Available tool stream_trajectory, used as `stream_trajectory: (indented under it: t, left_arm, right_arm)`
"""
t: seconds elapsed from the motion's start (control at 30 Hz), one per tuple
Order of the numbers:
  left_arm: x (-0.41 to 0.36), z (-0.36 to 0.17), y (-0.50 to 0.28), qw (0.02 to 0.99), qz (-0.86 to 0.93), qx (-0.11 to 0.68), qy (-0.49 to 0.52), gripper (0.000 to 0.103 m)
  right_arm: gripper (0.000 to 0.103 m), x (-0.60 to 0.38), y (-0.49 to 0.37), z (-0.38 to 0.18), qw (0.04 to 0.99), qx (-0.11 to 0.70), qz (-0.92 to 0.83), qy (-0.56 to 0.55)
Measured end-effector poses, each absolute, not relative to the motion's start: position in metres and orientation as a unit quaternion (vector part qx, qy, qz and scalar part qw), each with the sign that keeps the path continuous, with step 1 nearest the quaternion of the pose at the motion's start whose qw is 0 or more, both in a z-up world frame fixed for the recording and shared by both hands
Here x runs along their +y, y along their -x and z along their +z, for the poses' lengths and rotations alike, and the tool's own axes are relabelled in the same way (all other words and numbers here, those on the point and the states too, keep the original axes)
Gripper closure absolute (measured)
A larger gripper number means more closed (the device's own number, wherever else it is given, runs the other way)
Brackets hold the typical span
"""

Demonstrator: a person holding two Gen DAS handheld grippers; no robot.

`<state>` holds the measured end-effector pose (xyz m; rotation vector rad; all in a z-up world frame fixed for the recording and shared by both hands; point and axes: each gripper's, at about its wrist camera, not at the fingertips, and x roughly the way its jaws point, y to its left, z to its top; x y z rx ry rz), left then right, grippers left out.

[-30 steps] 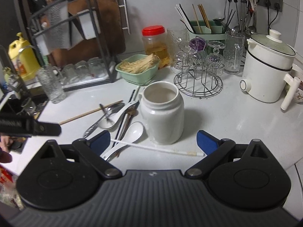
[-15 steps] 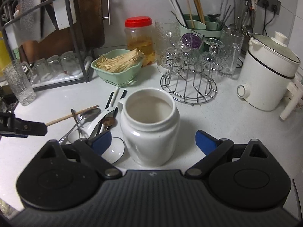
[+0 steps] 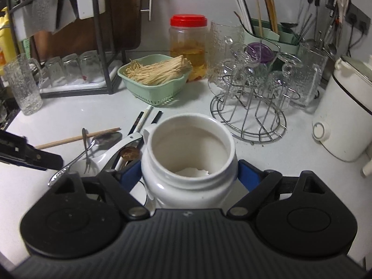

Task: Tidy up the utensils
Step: 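Grasp the grey rice paddle with the left gripper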

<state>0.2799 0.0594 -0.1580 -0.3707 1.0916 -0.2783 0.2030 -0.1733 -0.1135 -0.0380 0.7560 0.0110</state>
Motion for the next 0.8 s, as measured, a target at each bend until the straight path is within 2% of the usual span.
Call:
stream_trajectory:
  t: [0.03,0.07,0.73,0.77,0.8]
  left_arm:
    - [0.058,-0.160,-0.282,0.828,-0.128,0.518,0.174,0.072]
    - [0.056,-0.164,-0.284,0.825,-0.123,0.523,0.177,0.074]
    - [0.053,-0.195,-0.310,0.781,-0.043,0.564,0.266,0.076]
    - [0.053,-0.195,-0.311,0.779,-0.043,0.565,0.268,0.076]
    - [0.053,-0.196,-0.311,0.778,-0.042,0.567,0.268,0.082]
  right_arm:
    - [0.013,-0.173,-0.204,-0.113,0.928,0.371,0.007,0.020]
    - [0.013,-0.173,-0.204,-0.112,0.927,0.375,0.008,0.021]
    - [0.013,-0.172,-0.206,-0.113,0.924,0.381,0.009,0.023]
    - [0.013,-0.172,-0.206,-0.113,0.924,0.381,0.006,0.022]
    - [0.013,-0.171,-0.206,-0.113,0.924,0.382,0.004,0.021]
